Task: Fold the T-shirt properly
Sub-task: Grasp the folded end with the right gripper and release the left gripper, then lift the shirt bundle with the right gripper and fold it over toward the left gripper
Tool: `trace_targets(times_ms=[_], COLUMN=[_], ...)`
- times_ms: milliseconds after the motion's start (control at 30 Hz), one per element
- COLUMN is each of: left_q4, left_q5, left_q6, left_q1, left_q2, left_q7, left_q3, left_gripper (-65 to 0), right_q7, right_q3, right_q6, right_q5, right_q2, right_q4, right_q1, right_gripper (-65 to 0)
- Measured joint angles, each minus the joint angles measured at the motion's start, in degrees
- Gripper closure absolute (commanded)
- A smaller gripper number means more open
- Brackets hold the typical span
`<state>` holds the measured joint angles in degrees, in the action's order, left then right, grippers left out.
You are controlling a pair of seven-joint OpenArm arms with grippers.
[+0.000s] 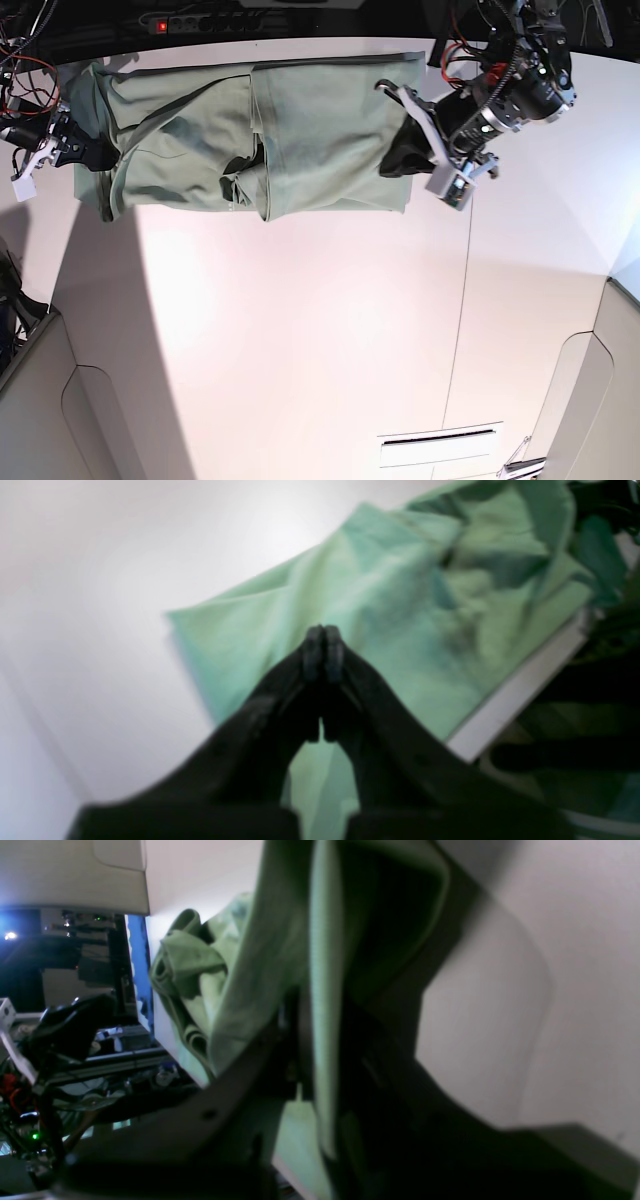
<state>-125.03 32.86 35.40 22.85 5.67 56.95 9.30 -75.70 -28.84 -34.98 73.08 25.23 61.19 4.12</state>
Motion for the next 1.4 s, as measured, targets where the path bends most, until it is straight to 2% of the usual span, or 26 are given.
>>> trace_targets(times_ms=[100,267,400,667,833,933,1000,1233,1400], left_q4=[0.0,0.0,0.52,8.37,14.38,16.48,17.42,18.56,18.56], left_q5=[-0.31,-4.35,-9.11,-10.32,-9.84,-9.27,-8.92,-8.2,-8.17], left_q6=[-3.13,-3.58,-6.45,-6.49,-6.6,-6.45,-6.45,-6.43,-6.43], left_q1=[0.02,0.2,0.2,0.2,0.2,-0.02,0.0,-0.02,-0.02], left_q2=[0.0,-0.04,-0.13,-0.17,-0.13,-0.13,-0.13,-0.11,-0.11], left_q7=[1.36,1.77,1.73,1.7,1.29,0.13,-0.33,-1.11,-1.14], left_q3=[4.42,9.97,11.8,12.0,12.0,12.04,12.07,12.15,12.15], left_gripper=[0.0,0.0,0.0,0.0,0.0,0.0,0.0,0.0,0.0], right_q7=[-0.02,-0.68,-1.99,-4.72,-4.85,-4.96,-4.96,-5.35,-5.35], right_q3=[0.0,0.11,0.22,0.22,0.22,0.2,0.17,0.39,5.22], right_q6=[0.02,0.33,0.68,0.68,0.74,0.68,0.7,0.72,0.68], right_q5=[-0.22,-1.01,-1.68,-1.68,5.11,5.81,6.4,9.35,9.6], right_q2=[0.0,-0.07,-0.66,-0.63,-0.66,-1.27,-2.95,-12.81,-17.59], right_q4=[0.57,2.8,5.9,14.53,19.63,23.63,26.95,39.04,43.87], right_q1=[0.0,0.13,0.68,0.79,0.79,0.83,1.03,1.11,1.09], right_gripper=[0.0,0.0,0.0,0.0,0.0,0.0,0.0,0.0,0.0])
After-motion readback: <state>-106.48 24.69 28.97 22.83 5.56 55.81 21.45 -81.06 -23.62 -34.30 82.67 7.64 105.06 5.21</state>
